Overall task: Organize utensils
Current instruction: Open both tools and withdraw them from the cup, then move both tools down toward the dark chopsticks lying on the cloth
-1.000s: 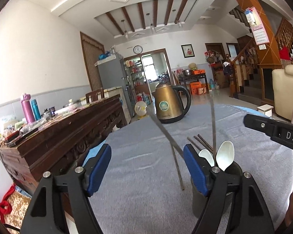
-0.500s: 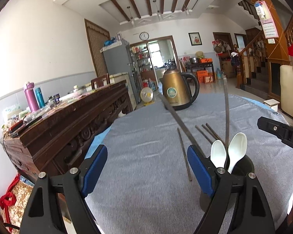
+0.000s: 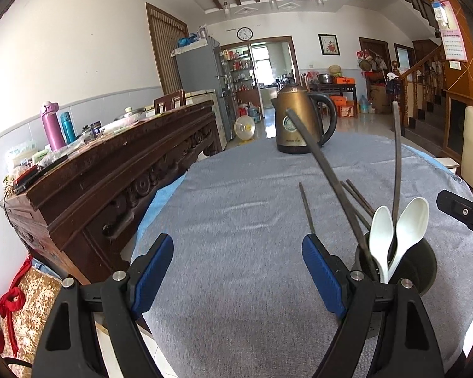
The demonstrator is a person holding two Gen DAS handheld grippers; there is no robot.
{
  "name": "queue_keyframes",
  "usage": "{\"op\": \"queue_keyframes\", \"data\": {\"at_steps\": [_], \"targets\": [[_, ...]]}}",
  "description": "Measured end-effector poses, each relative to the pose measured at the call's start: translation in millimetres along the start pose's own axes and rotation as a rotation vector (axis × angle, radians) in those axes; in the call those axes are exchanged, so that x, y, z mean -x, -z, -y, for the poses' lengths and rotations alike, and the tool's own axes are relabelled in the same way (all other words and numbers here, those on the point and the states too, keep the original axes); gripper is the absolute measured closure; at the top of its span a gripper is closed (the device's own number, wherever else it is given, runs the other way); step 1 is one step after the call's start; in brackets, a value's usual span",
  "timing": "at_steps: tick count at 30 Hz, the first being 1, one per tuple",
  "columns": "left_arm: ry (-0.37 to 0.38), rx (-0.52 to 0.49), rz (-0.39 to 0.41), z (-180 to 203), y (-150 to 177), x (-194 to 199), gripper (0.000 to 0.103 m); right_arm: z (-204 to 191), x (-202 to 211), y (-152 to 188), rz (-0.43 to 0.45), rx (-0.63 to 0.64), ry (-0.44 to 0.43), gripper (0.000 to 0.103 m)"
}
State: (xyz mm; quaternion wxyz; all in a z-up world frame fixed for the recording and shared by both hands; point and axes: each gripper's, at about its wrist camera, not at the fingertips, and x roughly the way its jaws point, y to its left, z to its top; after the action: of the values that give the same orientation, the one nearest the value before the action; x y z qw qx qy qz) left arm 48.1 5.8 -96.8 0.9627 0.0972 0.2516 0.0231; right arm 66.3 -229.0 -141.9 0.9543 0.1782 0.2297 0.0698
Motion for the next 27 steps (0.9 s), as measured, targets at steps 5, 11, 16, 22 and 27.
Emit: {"op": "queue_keyframes", "data": {"at_steps": [5, 11, 16, 22, 27], "targets": [[0.004, 0.016, -0.029, -5.7, 2.2, -9.6, 0.019, 1.1, -6.7, 2.9, -0.023, -0.006, 0.007, 0.077], [0.007, 0.033, -0.061, -11.2, 6.6, -20.0, 0.019, 0.4, -17.3, 6.4, -0.053, -0.008, 0.012, 0.077], [0.017, 0.049, -0.104, -15.8, 10.8, -33.2, 0.019, 1.8, -24.9, 8.3, -0.075, -0.012, 0.018, 0.077], [0.039, 0.085, -0.179, -21.0, 20.1, -54.3, 0.019, 19.6, -35.2, 6.6, -0.107, -0.076, 0.045, 0.077], [0.049, 0.116, -0.239, -26.6, 29.1, -73.1, 0.019, 38.3, -46.2, 6.7, -0.137, -0.130, 0.074, 0.077]]}}
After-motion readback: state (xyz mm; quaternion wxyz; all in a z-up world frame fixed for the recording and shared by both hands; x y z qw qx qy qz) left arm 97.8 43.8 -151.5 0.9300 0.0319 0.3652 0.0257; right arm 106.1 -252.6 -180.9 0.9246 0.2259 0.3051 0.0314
